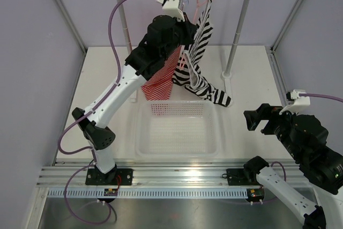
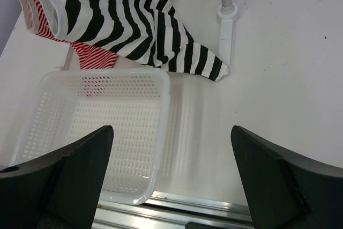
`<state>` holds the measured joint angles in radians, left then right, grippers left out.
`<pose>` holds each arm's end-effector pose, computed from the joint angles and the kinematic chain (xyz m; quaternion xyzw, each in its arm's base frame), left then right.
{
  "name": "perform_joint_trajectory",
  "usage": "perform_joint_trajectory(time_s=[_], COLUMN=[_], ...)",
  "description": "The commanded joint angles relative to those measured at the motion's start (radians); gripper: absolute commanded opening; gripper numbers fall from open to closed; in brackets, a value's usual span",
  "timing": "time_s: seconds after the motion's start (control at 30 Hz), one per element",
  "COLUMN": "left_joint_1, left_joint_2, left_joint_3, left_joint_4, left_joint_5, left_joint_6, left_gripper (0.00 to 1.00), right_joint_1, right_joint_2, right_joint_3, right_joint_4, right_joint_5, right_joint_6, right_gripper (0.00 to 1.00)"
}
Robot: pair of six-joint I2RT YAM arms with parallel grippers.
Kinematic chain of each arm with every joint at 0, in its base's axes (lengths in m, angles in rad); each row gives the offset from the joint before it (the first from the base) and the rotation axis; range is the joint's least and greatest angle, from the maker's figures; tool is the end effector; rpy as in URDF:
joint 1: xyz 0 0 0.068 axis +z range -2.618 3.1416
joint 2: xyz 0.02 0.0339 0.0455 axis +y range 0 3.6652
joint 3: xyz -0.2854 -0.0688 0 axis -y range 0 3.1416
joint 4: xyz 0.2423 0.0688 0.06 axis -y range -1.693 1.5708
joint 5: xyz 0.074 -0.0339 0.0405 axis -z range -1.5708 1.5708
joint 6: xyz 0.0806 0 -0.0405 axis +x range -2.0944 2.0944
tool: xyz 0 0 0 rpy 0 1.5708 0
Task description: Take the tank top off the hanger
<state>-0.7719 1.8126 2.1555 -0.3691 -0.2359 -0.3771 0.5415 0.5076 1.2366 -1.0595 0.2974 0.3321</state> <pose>0.3347 -0.2995 0.5246 0.0590 0.7136 -0.3058 0.6275 0.0586 0.0077 0.4094 0.0015 0.8094 0.1339 0.5718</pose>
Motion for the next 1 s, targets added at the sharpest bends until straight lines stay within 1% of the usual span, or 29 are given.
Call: perform_joint_trajectory(time_s=[0.0,0.07,0.2,0.37,0.47,0.63,0.73,0.83,0.97], left_joint_1=[-0.003,-0.004,-0.018,-0.038,-0.041,-0.053,-0.064,-0.076,-0.084], left_joint_2=[-0.067,-0.061,-0.061,-0.108,-0.134,-0.144,-0.170,-0.217,-0.249], left_joint_3=[0.020,0.035,0.056,0.015,-0.023,-0.029,-0.072,-0.152,-0.207], left_joint_4=[0.056,0.039,0.003,-0.021,-0.005,-0.022,-0.008,0.038,0.070], left_joint_5=[0.084,0.124,0.135,0.132,0.159,0.199,0.195,0.199,0.205], left_joint_6=[-0.086,-0.111,-0.144,-0.158,-0.166,-0.178,-0.174,-0.174,-0.166], left_gripper=[0.00,0.00,0.00,0.00,0.00,0.00,0.00,0.00,0.00], right_joint_1=[0.005,0.005,0.005,0.005,0.005,0.005,0.005,0.005,0.005], right_joint_2=[0.019,0.031,0.063,0.114,0.140,0.173,0.199,0.248,0.374], right_joint_3=[0.037,0.047,0.067,0.092,0.112,0.129,0.123,0.149,0.211], right_joint_4=[0.044,0.044,0.044,0.076,0.093,0.119,0.173,0.228,0.288], right_joint_5=[0.025,0.037,0.100,0.124,0.135,0.193,0.227,0.220,0.157], right_joint_6=[-0.025,-0.028,-0.027,-0.042,-0.057,-0.070,-0.082,-0.088,-0.094], right_gripper=[1.00,1.00,1.00,0.99,1.00,0.99,0.98,0.98,0.96])
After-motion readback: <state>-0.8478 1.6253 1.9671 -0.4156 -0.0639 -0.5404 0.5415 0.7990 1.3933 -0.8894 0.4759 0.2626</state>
